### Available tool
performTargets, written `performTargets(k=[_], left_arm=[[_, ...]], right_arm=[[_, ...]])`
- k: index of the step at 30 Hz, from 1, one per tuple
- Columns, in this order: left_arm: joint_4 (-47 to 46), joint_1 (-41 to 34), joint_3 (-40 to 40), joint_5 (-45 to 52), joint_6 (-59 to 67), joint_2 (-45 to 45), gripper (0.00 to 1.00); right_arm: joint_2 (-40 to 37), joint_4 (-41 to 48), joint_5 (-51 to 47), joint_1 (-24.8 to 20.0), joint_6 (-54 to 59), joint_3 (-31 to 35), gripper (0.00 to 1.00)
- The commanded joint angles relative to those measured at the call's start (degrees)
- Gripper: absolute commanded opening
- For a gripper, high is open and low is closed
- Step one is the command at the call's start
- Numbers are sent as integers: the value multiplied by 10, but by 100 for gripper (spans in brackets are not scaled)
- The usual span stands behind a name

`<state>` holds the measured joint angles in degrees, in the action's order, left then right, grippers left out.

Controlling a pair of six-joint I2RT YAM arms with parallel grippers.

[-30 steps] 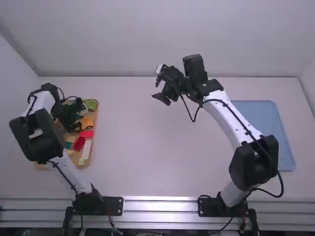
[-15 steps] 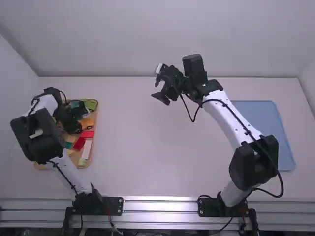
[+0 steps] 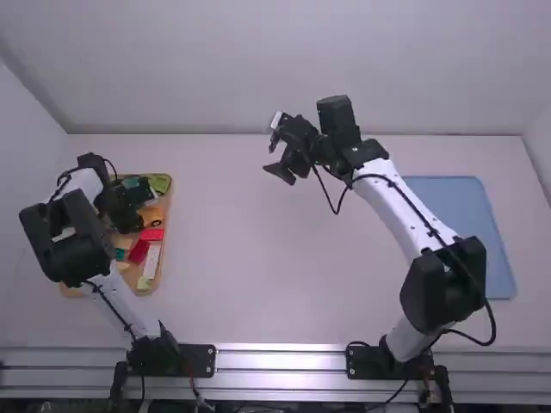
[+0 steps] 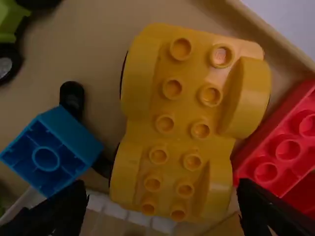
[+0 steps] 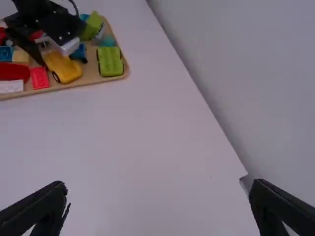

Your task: Assemble lego blocks to make yellow taxi

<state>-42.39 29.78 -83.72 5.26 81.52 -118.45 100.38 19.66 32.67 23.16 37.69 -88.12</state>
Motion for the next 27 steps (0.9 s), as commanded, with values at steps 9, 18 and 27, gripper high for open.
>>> performTargets(k=[9,18,27], left_arm=[[45,-5,35,-8,30,-4,76],[47,-5,37,1,40,-4,68],[37,-5,37,1,40,-4,61]], right_arm=[[6,0,5,3,-4,-19,99],[6,0,5,10,-4,-19,99],[6,1,5,10,-4,-19,99]])
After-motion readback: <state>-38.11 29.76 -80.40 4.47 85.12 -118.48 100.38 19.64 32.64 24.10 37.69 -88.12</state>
